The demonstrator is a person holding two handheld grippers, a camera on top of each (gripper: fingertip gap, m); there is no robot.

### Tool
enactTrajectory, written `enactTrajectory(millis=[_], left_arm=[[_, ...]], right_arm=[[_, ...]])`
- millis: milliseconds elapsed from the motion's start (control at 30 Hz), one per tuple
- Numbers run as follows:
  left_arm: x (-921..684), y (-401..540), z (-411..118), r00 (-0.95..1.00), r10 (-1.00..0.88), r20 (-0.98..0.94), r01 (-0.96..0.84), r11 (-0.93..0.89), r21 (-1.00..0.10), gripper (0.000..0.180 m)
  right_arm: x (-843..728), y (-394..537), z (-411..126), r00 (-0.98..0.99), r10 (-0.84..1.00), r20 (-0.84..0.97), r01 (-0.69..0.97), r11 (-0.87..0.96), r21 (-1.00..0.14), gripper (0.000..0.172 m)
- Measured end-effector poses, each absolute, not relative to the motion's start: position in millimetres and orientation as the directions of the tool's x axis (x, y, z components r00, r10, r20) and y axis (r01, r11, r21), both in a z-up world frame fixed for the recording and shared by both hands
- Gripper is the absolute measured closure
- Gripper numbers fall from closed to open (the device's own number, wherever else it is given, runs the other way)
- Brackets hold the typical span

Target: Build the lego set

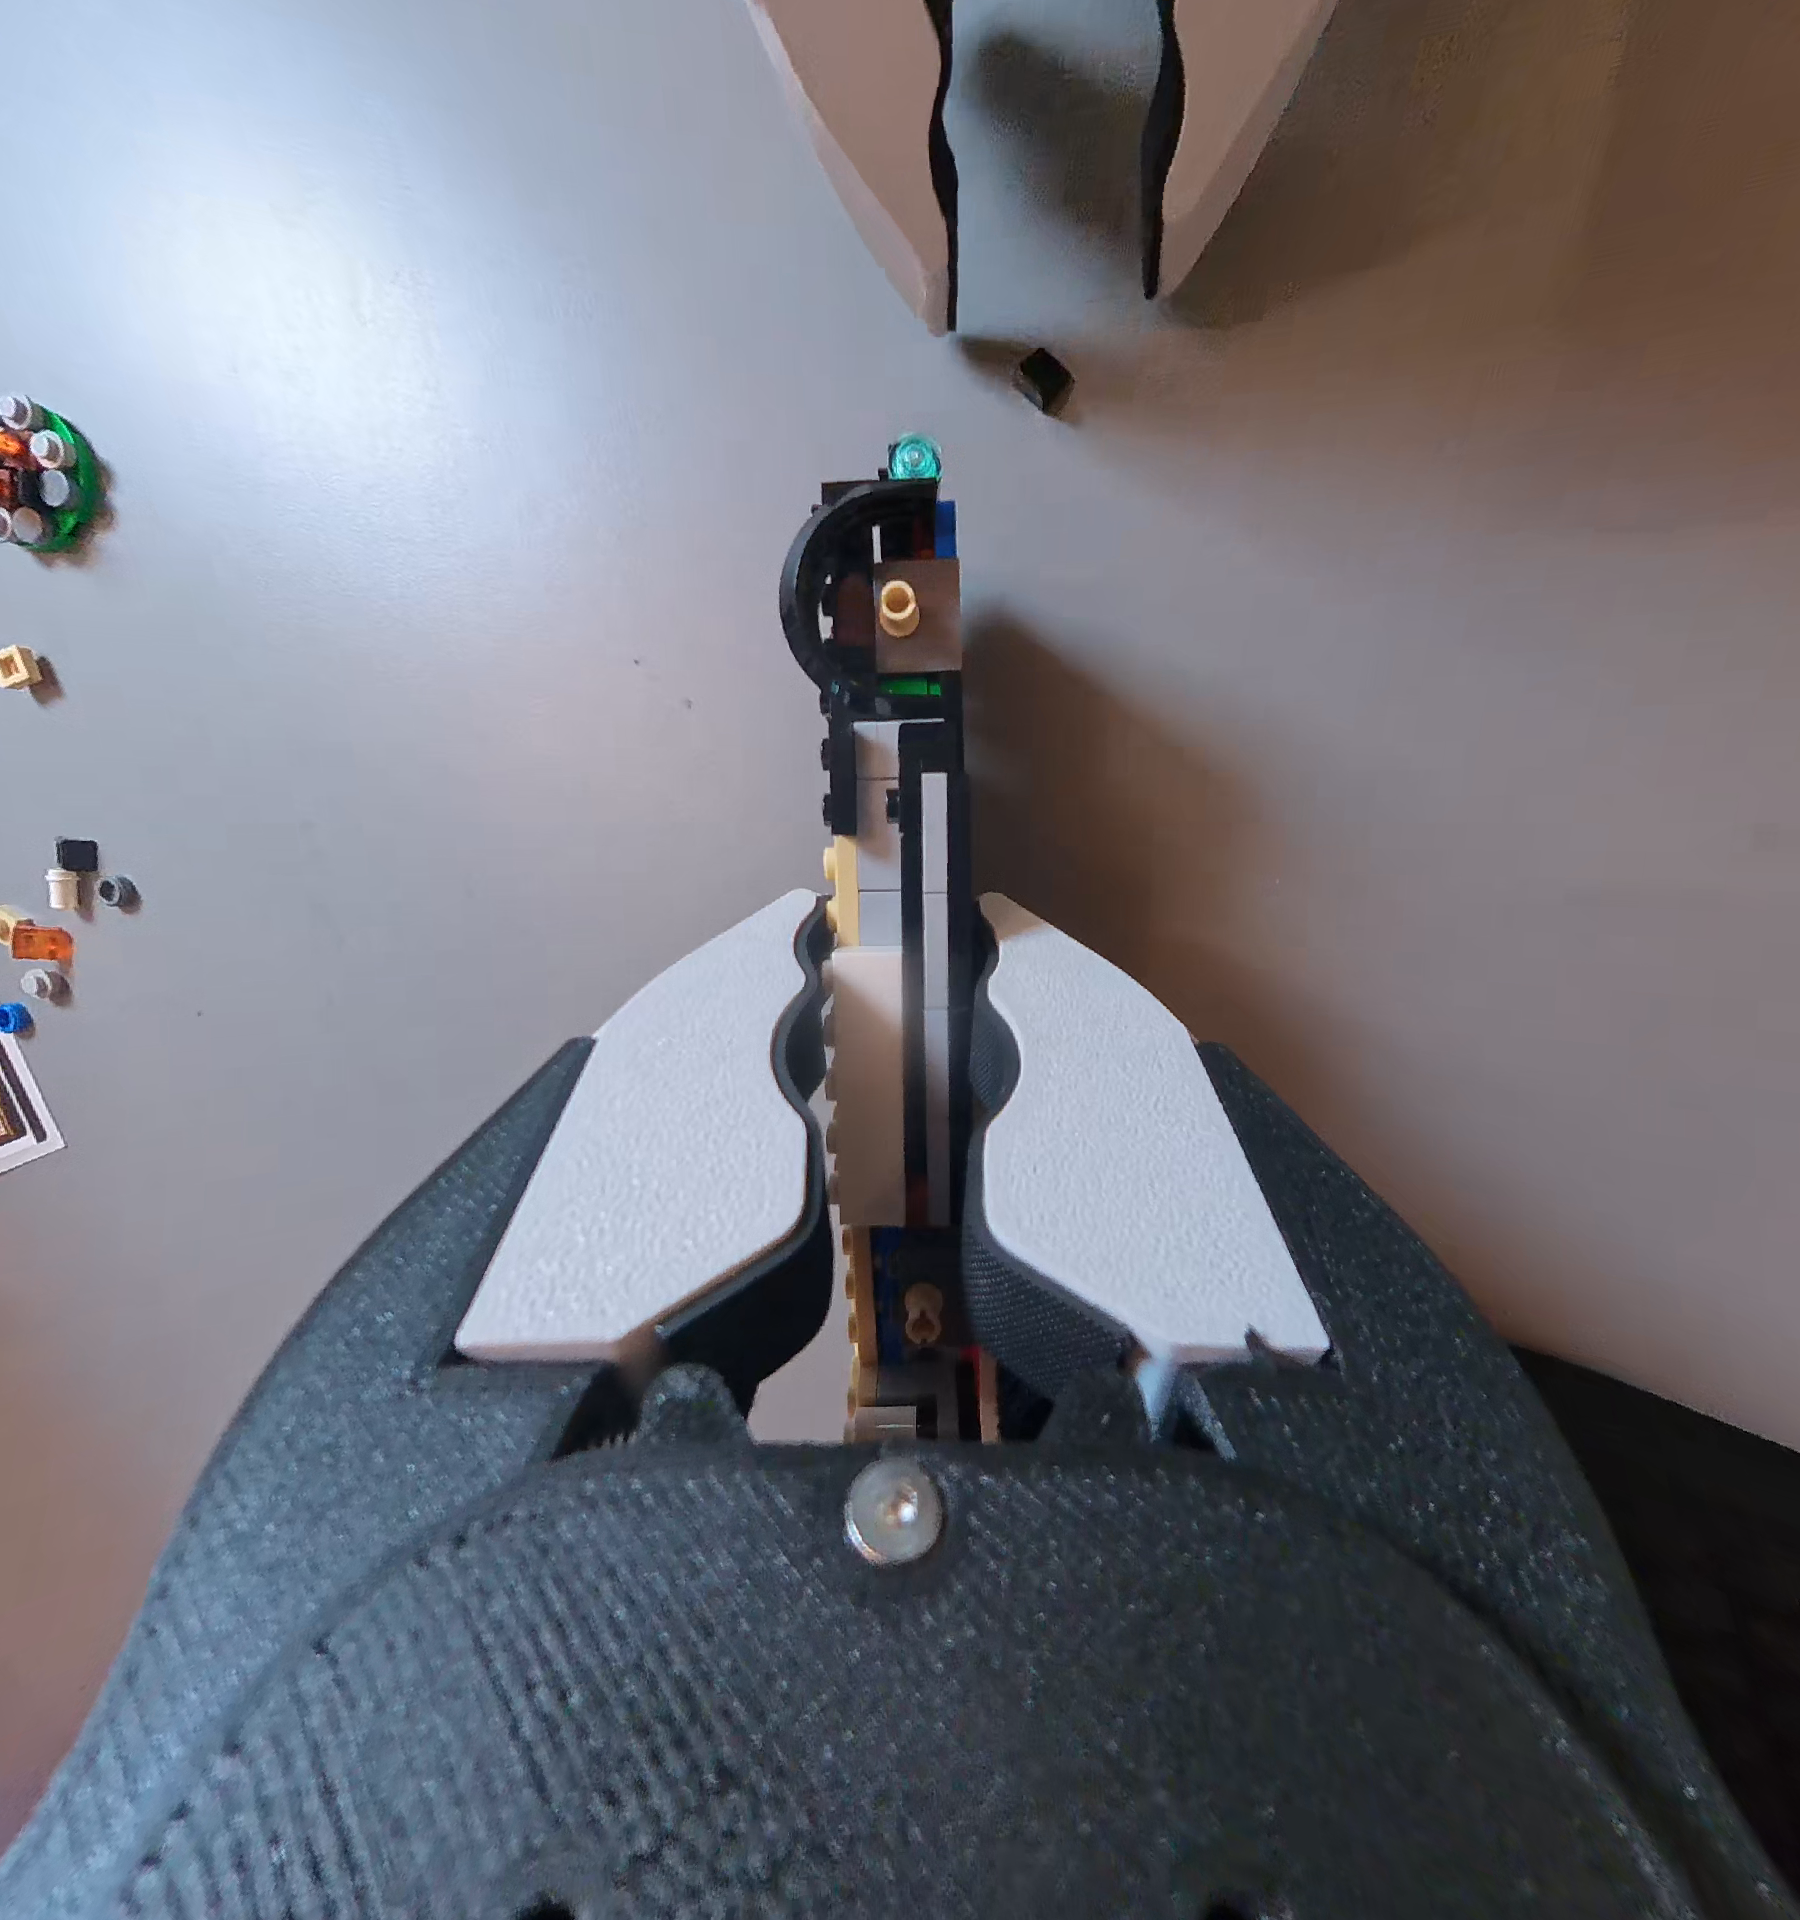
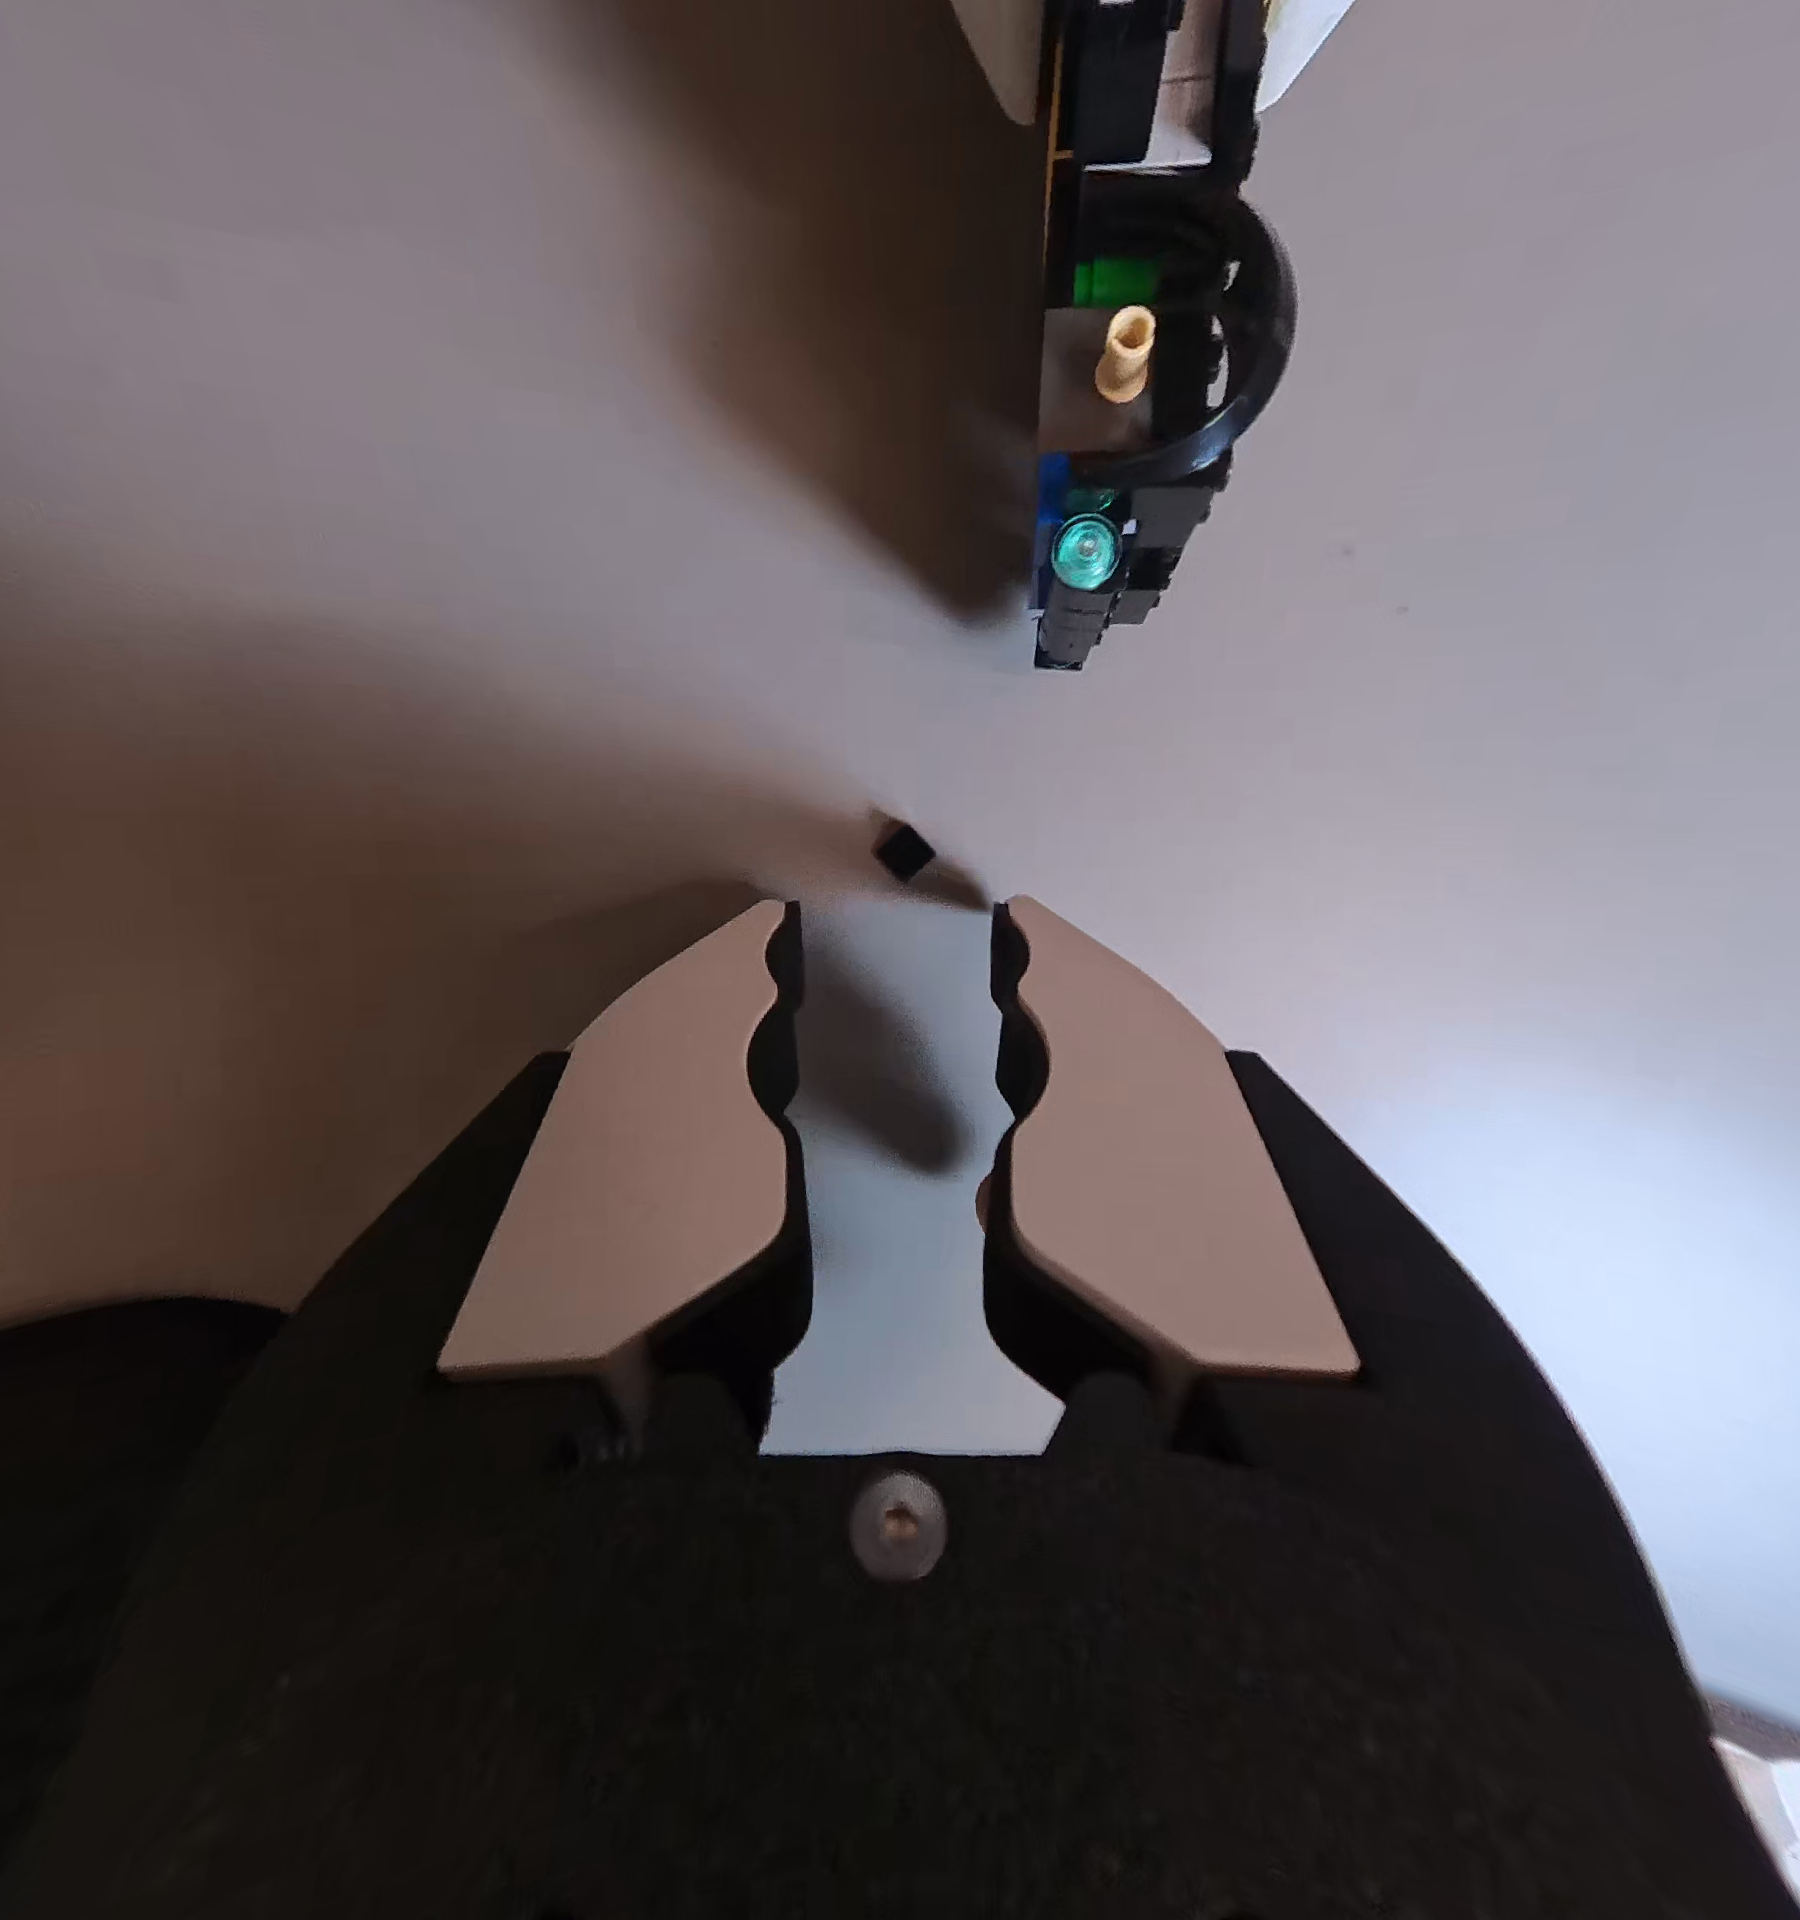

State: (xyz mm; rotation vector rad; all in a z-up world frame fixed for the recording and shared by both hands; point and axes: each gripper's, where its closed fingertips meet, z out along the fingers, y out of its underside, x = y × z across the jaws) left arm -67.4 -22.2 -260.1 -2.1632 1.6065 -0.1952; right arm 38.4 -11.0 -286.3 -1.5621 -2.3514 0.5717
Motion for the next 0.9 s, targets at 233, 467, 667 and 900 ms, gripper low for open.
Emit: enactTrajectory(millis=[233,467,667,900], left_arm=[[-67,-22,-260,0.318,-0.937,-0.142,-0.875,-0.232,-0.425,0.157],[-67,-23,-260,0.317,-0.938,-0.142,-0.875,-0.231,-0.426,0.157],[-67,-23,-260,0.317,-0.937,-0.145,-0.877,-0.231,-0.421,0.157],[-67,-23,-260,0.318,-0.937,-0.143,-0.876,-0.233,-0.422,0.157]], right_arm=[[24,-10,-288,-0.42,0.907,-0.009,0.809,0.37,-0.457,0.15],[25,3,-276,-0.359,0.933,0.028,0.803,0.324,-0.5,0.154],[38,-12,-273,-0.374,0.928,0.0,0.785,0.316,-0.532,0.146],[39,-20,-279,-0.384,0.923,0.003,0.775,0.324,-0.542,0.146]])
